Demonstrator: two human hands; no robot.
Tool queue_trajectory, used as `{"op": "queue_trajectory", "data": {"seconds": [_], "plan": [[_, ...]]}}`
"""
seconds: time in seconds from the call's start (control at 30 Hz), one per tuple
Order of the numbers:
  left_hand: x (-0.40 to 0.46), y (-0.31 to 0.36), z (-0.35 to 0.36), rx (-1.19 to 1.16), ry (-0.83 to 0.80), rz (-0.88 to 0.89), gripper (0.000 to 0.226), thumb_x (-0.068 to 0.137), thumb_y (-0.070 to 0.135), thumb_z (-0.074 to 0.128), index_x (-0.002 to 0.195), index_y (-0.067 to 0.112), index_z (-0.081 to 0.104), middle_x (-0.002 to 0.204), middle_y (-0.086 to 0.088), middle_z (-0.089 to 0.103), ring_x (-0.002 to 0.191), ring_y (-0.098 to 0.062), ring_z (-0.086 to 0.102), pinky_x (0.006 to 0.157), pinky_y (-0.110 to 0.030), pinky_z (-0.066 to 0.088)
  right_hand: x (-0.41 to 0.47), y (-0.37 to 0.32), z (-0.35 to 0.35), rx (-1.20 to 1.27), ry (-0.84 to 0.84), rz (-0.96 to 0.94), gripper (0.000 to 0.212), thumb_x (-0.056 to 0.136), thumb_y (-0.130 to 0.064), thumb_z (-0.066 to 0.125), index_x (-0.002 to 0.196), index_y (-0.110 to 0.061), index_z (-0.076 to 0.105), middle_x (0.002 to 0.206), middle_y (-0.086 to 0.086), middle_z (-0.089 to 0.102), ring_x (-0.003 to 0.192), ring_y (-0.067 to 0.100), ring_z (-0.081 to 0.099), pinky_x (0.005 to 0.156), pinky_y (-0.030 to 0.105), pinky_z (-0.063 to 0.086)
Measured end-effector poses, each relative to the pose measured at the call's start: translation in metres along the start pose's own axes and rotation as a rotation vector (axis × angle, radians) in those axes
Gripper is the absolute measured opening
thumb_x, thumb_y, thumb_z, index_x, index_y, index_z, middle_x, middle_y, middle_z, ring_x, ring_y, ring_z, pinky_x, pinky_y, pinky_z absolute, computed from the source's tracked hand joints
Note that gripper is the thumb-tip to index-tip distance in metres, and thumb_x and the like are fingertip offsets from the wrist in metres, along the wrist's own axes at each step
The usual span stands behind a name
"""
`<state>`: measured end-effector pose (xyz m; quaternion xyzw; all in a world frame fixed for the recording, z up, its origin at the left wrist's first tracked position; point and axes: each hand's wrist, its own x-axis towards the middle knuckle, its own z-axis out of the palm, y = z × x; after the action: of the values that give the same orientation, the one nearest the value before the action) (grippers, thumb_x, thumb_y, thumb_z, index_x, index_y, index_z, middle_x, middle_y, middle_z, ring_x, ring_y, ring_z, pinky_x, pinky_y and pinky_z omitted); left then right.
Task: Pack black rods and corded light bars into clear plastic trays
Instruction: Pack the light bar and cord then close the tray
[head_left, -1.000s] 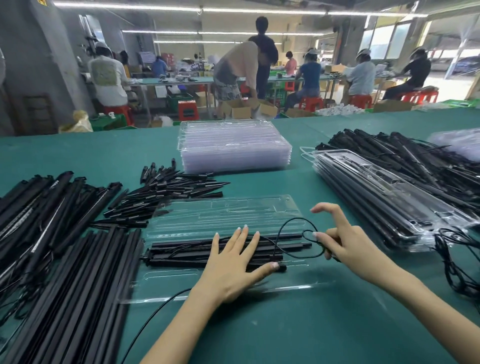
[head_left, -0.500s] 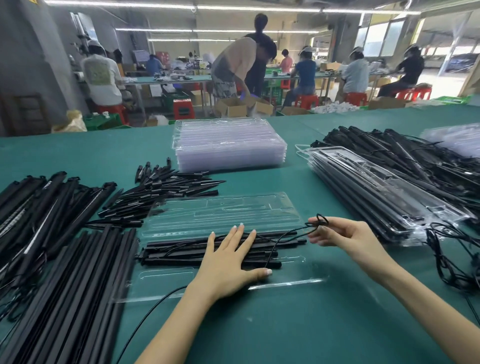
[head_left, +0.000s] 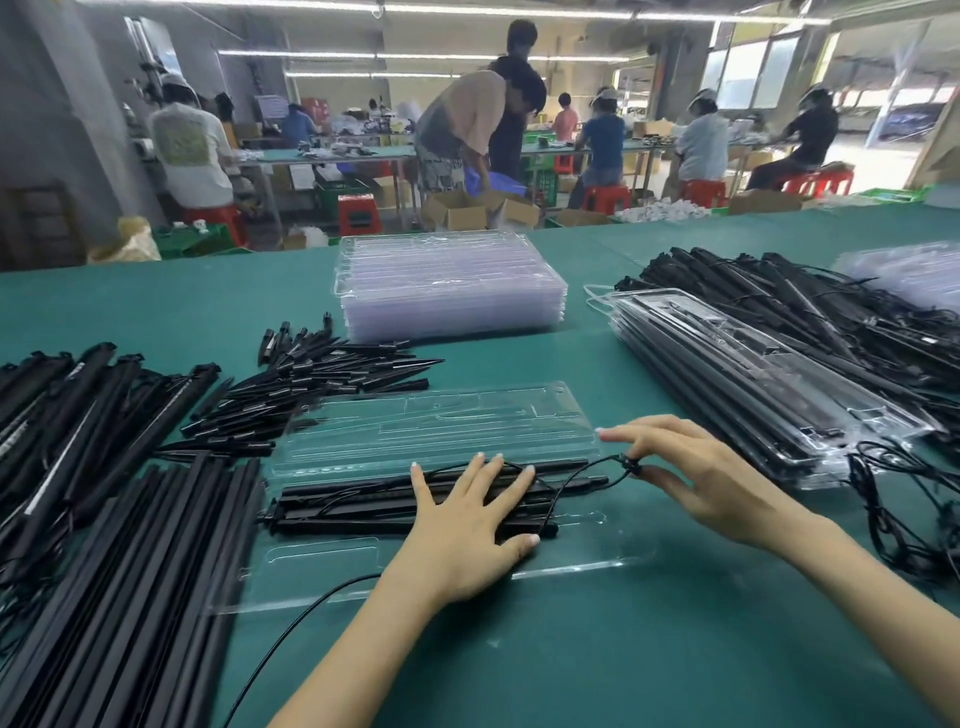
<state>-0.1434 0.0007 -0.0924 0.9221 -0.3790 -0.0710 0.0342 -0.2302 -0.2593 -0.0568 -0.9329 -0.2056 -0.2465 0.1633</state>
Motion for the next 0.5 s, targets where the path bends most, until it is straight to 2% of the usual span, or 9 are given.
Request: {"op": "queue_trajectory", "data": {"seconds": [0.07, 0.13, 0.23, 0.3, 0.37, 0.43, 0.5], "plan": [[0.001, 0.003, -0.002, -0.005, -0.012, 0.012, 0.063, 0.092, 0.065, 0.027, 0.144, 0.054, -0.007, 0.16, 0.004, -0.012, 0.145, -0.011, -0.019, 0.104, -0.07, -0.017, 0.005, -0.004, -0.003, -0.115, -0.047, -0.131, 0.015, 0.093, -0.014, 0.057, 0.106, -0.015, 0.063, 0.103, -0.003, 0.066, 0.099, 0.009, 0.056, 0.085, 0.027, 0.047], [0.002, 0.006, -0.006, -0.002, -0.024, 0.011, 0.063, 0.091, 0.064, 0.03, 0.143, 0.057, -0.005, 0.16, 0.001, -0.011, 0.145, -0.014, -0.017, 0.103, -0.071, -0.015, 0.009, -0.006, -0.006, -0.309, -0.148, -0.303, 0.017, 0.092, -0.007, 0.053, 0.102, -0.016, 0.064, 0.099, -0.004, 0.066, 0.092, 0.015, 0.059, 0.076, 0.029, 0.05], [0.004, 0.01, -0.011, 0.019, -0.058, -0.005, 0.063, 0.091, 0.062, 0.033, 0.142, 0.058, -0.004, 0.16, -0.001, -0.01, 0.146, -0.016, -0.016, 0.103, -0.074, -0.011, 0.01, -0.005, -0.011, -0.464, -0.215, -0.395, 0.044, 0.075, 0.006, 0.058, 0.105, -0.025, 0.066, 0.096, -0.004, 0.063, 0.087, 0.02, 0.058, 0.078, 0.029, 0.048], [0.004, 0.012, -0.012, 0.016, -0.078, -0.01, 0.063, 0.091, 0.061, 0.033, 0.142, 0.059, -0.004, 0.16, -0.002, -0.011, 0.145, -0.016, -0.017, 0.102, -0.075, -0.009, 0.006, -0.008, -0.008, -0.444, -0.234, -0.348, 0.056, 0.068, 0.009, 0.063, 0.107, -0.031, 0.065, 0.099, -0.002, 0.06, 0.093, 0.019, 0.052, 0.081, 0.029, 0.048], [0.005, 0.013, -0.012, 0.005, -0.083, -0.008, 0.063, 0.091, 0.06, 0.034, 0.142, 0.059, -0.004, 0.159, -0.002, -0.012, 0.145, -0.016, -0.019, 0.102, -0.075, -0.01, 0.002, -0.015, -0.003, -0.387, -0.279, -0.288, 0.055, 0.068, 0.007, 0.067, 0.106, -0.033, 0.064, 0.103, -0.001, 0.058, 0.099, 0.017, 0.044, 0.083, 0.031, 0.049], [0.005, 0.012, -0.01, -0.016, -0.083, -0.003, 0.063, 0.092, 0.06, 0.033, 0.142, 0.058, -0.005, 0.159, -0.002, -0.016, 0.144, -0.016, -0.022, 0.101, -0.074, -0.012, 0.0, -0.017, 0.0, -0.26, -0.34, -0.187, 0.043, 0.081, 0.001, 0.059, 0.108, -0.031, 0.064, 0.104, -0.001, 0.054, 0.102, 0.015, 0.039, 0.087, 0.03, 0.045], [0.004, 0.011, -0.006, -0.026, -0.076, 0.008, 0.063, 0.092, 0.06, 0.031, 0.142, 0.058, -0.008, 0.158, 0.003, -0.02, 0.143, -0.015, -0.025, 0.101, -0.074, -0.014, 0.0, -0.019, 0.004, -0.126, -0.36, -0.067, 0.031, 0.094, -0.01, 0.046, 0.111, -0.03, 0.062, 0.103, -0.005, 0.048, 0.101, 0.011, 0.035, 0.092, 0.023, 0.034]]}}
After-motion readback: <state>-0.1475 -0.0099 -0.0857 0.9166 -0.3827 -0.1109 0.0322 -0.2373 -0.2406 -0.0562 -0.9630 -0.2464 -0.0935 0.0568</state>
